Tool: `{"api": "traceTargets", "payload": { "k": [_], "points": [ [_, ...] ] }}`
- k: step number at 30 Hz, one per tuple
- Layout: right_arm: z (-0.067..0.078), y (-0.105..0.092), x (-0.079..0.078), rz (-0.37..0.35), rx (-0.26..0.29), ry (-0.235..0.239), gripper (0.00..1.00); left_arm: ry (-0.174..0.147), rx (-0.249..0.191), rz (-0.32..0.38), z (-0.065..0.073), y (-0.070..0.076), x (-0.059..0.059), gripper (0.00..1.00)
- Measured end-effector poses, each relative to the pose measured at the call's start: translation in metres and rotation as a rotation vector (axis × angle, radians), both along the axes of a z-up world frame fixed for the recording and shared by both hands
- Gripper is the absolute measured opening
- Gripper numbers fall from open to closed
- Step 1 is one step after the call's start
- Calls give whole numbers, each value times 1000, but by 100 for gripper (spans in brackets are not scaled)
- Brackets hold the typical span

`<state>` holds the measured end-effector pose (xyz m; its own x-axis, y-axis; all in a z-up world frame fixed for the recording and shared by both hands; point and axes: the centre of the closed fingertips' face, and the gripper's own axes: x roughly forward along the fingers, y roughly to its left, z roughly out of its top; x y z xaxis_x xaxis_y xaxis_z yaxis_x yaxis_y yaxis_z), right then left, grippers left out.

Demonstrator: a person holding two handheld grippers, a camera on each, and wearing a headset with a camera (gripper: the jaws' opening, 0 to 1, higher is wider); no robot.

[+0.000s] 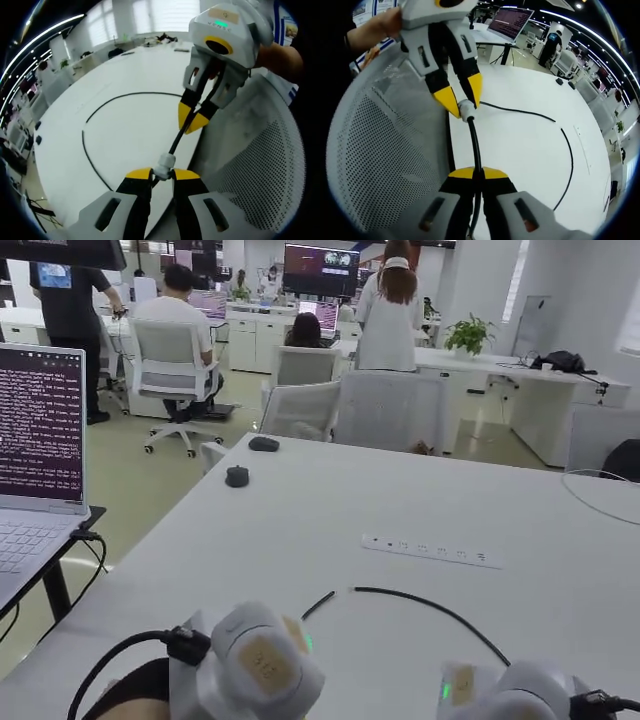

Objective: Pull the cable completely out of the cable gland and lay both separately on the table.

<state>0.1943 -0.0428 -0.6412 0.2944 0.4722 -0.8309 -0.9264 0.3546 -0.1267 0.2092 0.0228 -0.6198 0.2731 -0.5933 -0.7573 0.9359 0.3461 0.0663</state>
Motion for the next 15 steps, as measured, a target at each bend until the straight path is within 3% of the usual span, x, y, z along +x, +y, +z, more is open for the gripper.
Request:
{"api": "traceTargets", "payload": {
  "k": [1,4,7,15],
  "points": [
    [0,-4,1,-20,14,6,2,9,-21,8,1,0,0,16],
    [-4,-17,1,-39,-6,10,2,-4,4,14,0,5,3,16],
    [-8,-32,3,-75,-23,18,2,0,0,28,-1,10,7,16],
    [-25,-82,3,-135,-194,39,2,-3,-5,40,4,11,10,16]
  ]
}}
